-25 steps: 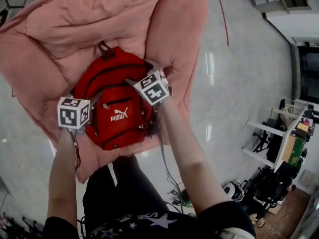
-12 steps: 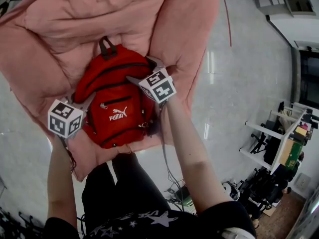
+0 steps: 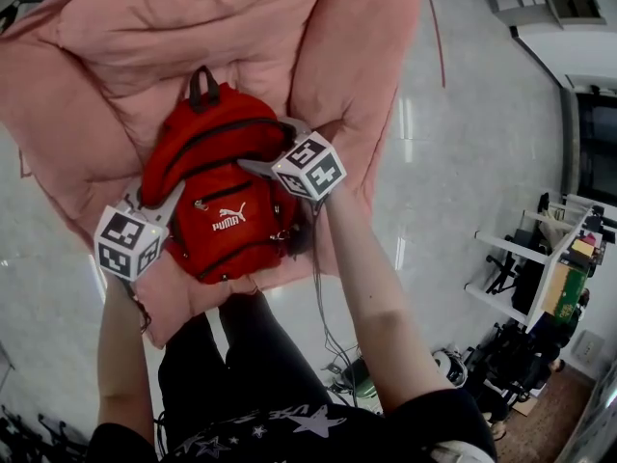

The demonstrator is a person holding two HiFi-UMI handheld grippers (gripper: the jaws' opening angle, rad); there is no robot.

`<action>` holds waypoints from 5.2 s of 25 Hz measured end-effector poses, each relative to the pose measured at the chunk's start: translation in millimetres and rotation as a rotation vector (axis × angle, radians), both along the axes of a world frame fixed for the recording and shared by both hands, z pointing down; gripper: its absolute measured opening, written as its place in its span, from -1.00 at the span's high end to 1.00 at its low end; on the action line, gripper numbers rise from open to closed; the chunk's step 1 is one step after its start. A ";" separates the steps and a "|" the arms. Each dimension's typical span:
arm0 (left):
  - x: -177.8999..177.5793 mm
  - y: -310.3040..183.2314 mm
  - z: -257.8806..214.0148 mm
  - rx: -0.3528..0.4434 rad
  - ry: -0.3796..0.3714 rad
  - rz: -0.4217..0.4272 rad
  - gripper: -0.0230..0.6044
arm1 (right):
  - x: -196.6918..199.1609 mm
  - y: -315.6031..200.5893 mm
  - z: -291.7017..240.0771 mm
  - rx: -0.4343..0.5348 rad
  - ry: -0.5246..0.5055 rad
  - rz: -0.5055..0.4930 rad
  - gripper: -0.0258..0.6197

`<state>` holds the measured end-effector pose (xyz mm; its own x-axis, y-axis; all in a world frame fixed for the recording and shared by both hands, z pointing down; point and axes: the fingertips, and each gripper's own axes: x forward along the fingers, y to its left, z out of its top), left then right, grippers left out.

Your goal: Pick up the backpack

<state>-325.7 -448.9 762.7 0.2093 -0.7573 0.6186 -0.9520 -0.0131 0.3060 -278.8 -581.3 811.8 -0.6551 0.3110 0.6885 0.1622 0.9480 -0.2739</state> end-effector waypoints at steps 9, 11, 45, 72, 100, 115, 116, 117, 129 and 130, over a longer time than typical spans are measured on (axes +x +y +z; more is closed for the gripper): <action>3.1 17.1 -24.3 0.011 -0.001 0.003 0.73 | 12.9 2.6 -39.9 0.086 -0.065 0.161 0.83; 5.7 20.7 -26.5 0.012 0.000 -0.010 0.73 | 18.5 5.6 -50.0 0.099 -0.084 0.179 0.85; 99.5 105.4 -214.3 0.196 0.063 0.119 0.77 | 142.0 94.7 -303.4 0.260 -0.330 0.603 0.88; 99.9 258.9 -396.5 0.406 -0.053 0.228 0.79 | 192.7 295.5 -485.6 0.364 -0.498 0.710 0.88; 324.4 423.0 -433.8 0.461 -0.067 0.193 0.84 | 412.6 453.3 -523.3 0.372 -0.600 0.671 0.88; 418.3 527.3 -440.8 0.464 -0.099 0.177 0.84 | 504.8 555.7 -525.3 0.352 -0.626 0.647 0.88; 422.1 531.8 -440.0 0.463 -0.100 0.176 0.85 | 508.7 560.3 -524.0 0.352 -0.627 0.646 0.88; 425.5 535.7 -439.0 0.460 -0.098 0.176 0.85 | 512.1 564.2 -522.7 0.350 -0.627 0.645 0.88; 465.0 563.2 -423.8 0.429 -0.056 0.153 0.85 | 552.6 595.1 -507.7 0.338 -0.618 0.654 0.88; 466.8 563.7 -422.7 0.428 -0.053 0.152 0.85 | 554.3 596.1 -506.6 0.338 -0.616 0.654 0.88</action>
